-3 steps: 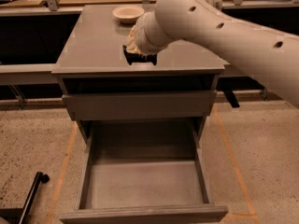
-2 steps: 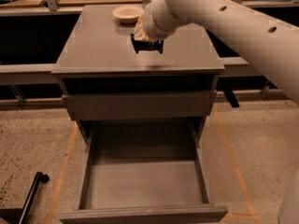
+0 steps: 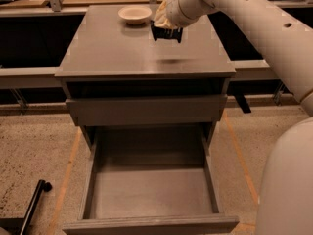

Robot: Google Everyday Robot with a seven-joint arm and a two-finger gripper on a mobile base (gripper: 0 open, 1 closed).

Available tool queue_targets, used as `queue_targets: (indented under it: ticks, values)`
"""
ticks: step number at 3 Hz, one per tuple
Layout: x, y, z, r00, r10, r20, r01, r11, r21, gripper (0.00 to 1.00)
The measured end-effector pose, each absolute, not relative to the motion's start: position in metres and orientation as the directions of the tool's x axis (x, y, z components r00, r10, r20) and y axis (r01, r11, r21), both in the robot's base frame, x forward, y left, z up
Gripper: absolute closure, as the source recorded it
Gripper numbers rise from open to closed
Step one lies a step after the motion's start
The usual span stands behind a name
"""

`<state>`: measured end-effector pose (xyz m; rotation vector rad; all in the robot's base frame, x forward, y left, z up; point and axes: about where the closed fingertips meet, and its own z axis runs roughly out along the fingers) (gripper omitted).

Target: Pick rxbar blueberry from middle drawer and place on counter

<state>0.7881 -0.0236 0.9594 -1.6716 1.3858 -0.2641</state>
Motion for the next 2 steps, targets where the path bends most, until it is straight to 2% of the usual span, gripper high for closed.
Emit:
queue_targets:
  ticks: [2]
  values:
    - [0.7891,-0.02,0.9522,0.346,-0.861,-0.373,-0.673,0.049,-0.738,0.28]
